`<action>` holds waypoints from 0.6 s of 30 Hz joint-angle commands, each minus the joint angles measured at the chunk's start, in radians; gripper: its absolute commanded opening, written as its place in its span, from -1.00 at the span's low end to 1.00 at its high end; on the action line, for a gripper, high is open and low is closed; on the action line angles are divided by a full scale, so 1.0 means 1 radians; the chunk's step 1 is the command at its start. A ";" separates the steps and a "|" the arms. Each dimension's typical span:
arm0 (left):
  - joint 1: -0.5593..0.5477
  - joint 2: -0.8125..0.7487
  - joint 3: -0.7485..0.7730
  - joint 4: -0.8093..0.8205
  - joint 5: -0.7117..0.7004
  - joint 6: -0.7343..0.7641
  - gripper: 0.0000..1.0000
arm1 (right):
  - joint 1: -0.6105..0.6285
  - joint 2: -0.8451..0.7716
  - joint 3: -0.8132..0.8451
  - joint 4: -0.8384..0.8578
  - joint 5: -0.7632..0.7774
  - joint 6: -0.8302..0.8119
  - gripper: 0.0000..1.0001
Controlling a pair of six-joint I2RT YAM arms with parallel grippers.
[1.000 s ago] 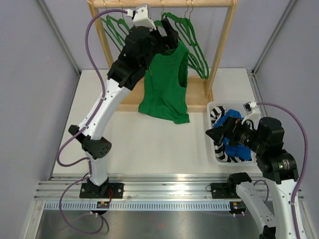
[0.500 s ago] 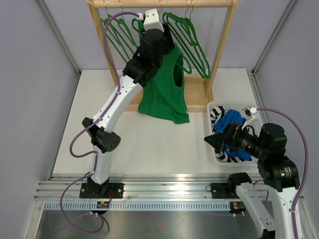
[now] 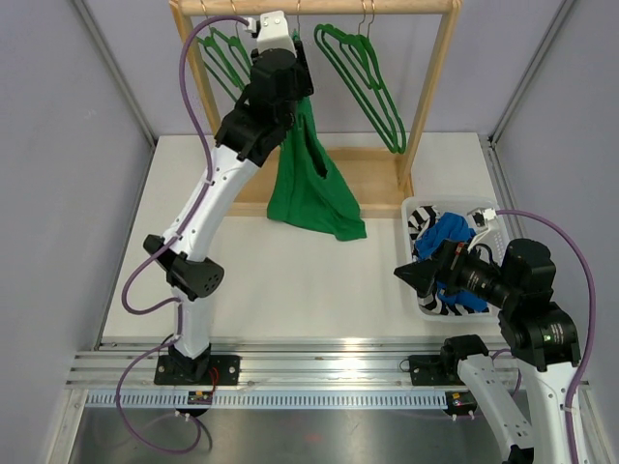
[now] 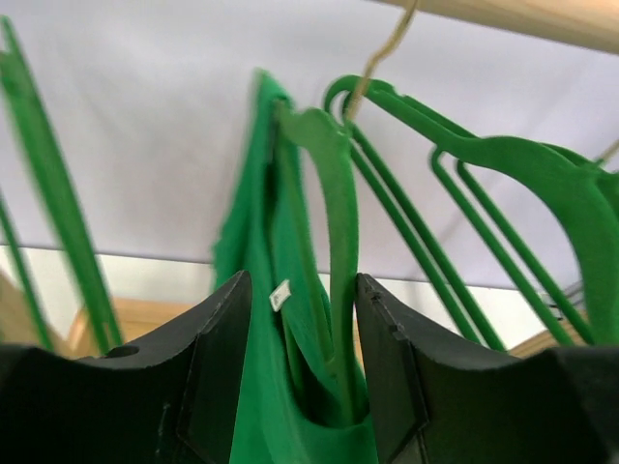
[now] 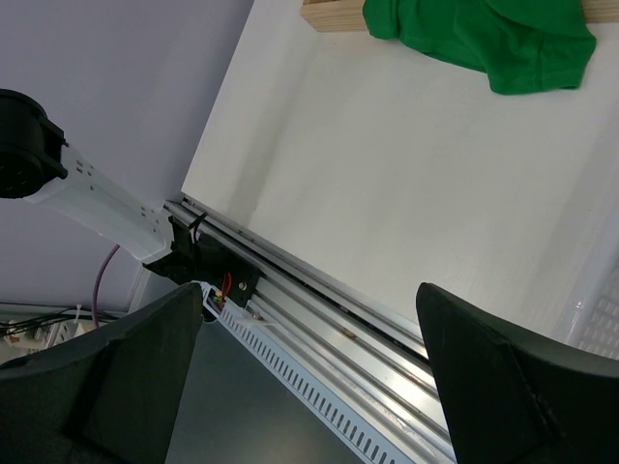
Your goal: Remove the tank top from the hanger
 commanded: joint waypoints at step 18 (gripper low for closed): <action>0.163 -0.077 0.003 -0.097 0.256 -0.010 -0.13 | -0.002 0.006 -0.007 0.057 -0.032 0.019 0.99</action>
